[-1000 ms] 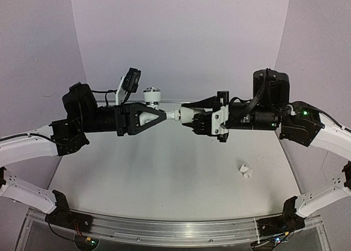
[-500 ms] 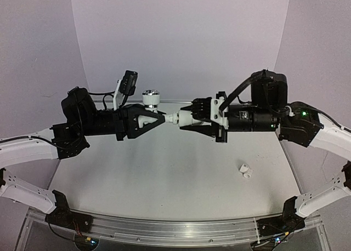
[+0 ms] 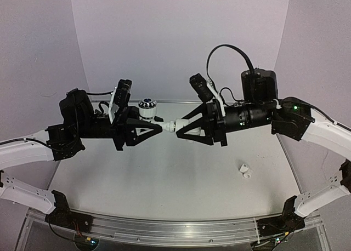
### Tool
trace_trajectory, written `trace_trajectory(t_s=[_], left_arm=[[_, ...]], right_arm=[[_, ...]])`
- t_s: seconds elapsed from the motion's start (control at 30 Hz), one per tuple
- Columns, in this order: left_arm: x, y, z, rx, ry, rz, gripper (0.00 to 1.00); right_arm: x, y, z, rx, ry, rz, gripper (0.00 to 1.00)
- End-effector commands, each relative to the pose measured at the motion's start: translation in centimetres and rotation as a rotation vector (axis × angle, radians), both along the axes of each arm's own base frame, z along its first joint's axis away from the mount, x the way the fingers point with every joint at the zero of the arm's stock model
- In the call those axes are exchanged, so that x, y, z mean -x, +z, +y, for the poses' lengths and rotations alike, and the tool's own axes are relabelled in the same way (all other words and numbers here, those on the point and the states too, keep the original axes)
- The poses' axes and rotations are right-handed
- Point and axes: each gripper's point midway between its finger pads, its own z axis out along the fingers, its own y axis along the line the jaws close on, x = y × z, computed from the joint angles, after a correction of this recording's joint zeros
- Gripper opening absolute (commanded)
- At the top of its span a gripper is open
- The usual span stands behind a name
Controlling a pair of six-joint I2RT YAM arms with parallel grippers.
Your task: Install the water faucets
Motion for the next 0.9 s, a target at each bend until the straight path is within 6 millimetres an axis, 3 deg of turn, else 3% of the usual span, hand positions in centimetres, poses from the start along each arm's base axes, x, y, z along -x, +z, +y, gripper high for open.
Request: trace_trajectory(t_s=[0.0,0.07,0.17,0.27,0.37,0.5,0.67,0.87], left_arm=[[-0.8,3.3,1.1,0.062,0.081,-0.048,0.0],[-1.2,3.7,1.2,0.084,0.099,0.0,0.0],[-2.0,4.4,1.8,0.132,0.144,0.076,0.0],[-3.0,5.2,2.3,0.179,0.186,0.185,0.0],[-3.9,5.5,2.6,0.227,0.201,0.308,0.0],[-4.8,5.5,2.9,0.271,0.194,0.482,0.0],[-4.9,6.1,3.1,0.322,0.135,0.618,0.0],[-4.8,6.6,2.7,0.341,0.073,0.701,0.0]], right_arm=[[-0.3,3.5,0.2,-0.092,0.067,0.312,0.17],[-0.8,3.6,0.2,-0.089,0.077,0.363,0.24],[-1.3,3.9,0.0,-0.096,0.074,0.348,0.44],[-2.4,4.8,-0.4,-0.103,0.011,0.218,0.72],[-4.2,6.3,-1.5,-0.091,-0.084,-0.018,0.86],[-5.5,7.5,-3.7,-0.045,-0.149,-0.413,0.92],[-6.4,6.6,-5.7,0.096,-0.15,-0.996,0.95],[-5.4,4.9,-5.0,0.172,-0.115,-1.407,0.95]])
